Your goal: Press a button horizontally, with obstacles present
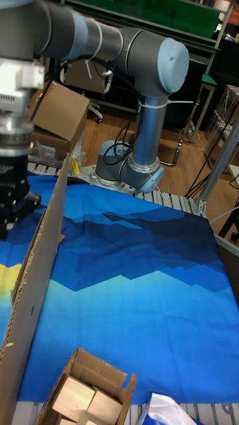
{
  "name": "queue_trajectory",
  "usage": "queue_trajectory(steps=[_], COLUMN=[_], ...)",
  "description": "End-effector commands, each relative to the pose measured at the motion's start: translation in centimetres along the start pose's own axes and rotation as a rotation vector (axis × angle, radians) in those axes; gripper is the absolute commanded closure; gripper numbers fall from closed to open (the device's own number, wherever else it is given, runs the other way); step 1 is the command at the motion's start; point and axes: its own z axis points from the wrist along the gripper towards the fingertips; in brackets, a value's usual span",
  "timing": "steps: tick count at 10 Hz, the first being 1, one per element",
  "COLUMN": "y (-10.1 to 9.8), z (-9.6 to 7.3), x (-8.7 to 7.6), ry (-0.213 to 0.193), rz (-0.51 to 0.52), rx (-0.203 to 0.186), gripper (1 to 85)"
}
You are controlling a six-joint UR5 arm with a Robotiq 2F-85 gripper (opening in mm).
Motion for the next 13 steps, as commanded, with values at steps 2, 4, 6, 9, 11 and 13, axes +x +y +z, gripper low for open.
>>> queue_trajectory(steps=[2, 4, 6, 9, 11, 13], y=[2.3, 5.2, 8.1, 12.0, 13.9, 15.1], z=[-6.4, -7.8, -6.9, -4.9, -3.7, -2.6], x=[0.4, 0.0, -0.4, -0.7, -0.8, -1.0], ry=[0.082, 0.089, 0.076, 0.032, 0.005, -0.022], rz=[0.035, 0.081, 0.127, 0.195, 0.225, 0.242], rx=[0.045, 0.079, 0.068, 0.053, 0.05, 0.057], gripper=[84.7, 84.7, 84.7, 84.7, 84.7, 84.7])
